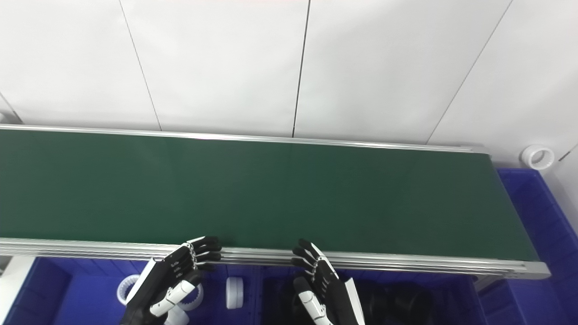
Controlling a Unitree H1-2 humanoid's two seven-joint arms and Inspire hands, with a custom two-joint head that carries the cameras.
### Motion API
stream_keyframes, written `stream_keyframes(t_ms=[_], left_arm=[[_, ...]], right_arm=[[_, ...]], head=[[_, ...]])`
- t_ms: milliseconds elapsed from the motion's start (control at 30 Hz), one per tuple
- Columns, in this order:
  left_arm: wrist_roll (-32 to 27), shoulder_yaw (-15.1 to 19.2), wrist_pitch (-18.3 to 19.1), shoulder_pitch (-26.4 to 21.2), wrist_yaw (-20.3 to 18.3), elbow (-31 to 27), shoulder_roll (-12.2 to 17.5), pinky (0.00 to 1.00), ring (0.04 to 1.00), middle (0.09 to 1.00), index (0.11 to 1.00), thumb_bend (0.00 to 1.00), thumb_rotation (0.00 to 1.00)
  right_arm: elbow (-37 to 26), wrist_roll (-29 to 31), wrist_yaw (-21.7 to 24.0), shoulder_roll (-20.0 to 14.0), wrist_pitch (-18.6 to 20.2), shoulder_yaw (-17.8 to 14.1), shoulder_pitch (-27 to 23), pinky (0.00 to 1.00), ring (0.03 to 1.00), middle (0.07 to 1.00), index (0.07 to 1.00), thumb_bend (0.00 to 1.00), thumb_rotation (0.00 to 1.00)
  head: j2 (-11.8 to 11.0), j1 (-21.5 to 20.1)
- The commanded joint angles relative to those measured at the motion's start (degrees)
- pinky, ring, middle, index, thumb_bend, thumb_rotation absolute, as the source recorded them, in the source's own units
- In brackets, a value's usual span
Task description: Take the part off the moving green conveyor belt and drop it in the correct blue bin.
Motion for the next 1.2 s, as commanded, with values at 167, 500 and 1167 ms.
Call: stream_keyframes(t_ms=[167,500,1167], left_arm=[[-0.79,-0.17,-2.01,-0.33,-0.62,-1.19,-0.07,0.66,0.738,0.781,0.786,0.74,0.66],[-0.82,-0.18,-2.23,-0.33,-0.64,-1.08,-0.06,0.66,0.737,0.78,0.786,0.73,0.66],[-0.68,-0.16,-2.49,-0.58,-0.62,-0.36,-0.09,0.66,0.734,0.777,0.784,0.72,0.64]], right_arm=[[-1.75,0.52,0.39,0.25,-1.19,0.12,0.14,0.72,0.795,0.841,0.883,0.57,0.76],[-1.74,0.33,0.3,0.27,-1.26,0.09,0.18,0.71,0.793,0.839,0.884,0.57,0.77],[-1.03,0.26,0.28,0.3,-1.62,0.1,-0.15,0.71,0.794,0.837,0.88,0.55,0.76]], head=[[0.11,0.08],[0.17,0.18],[-0.72,0.63]])
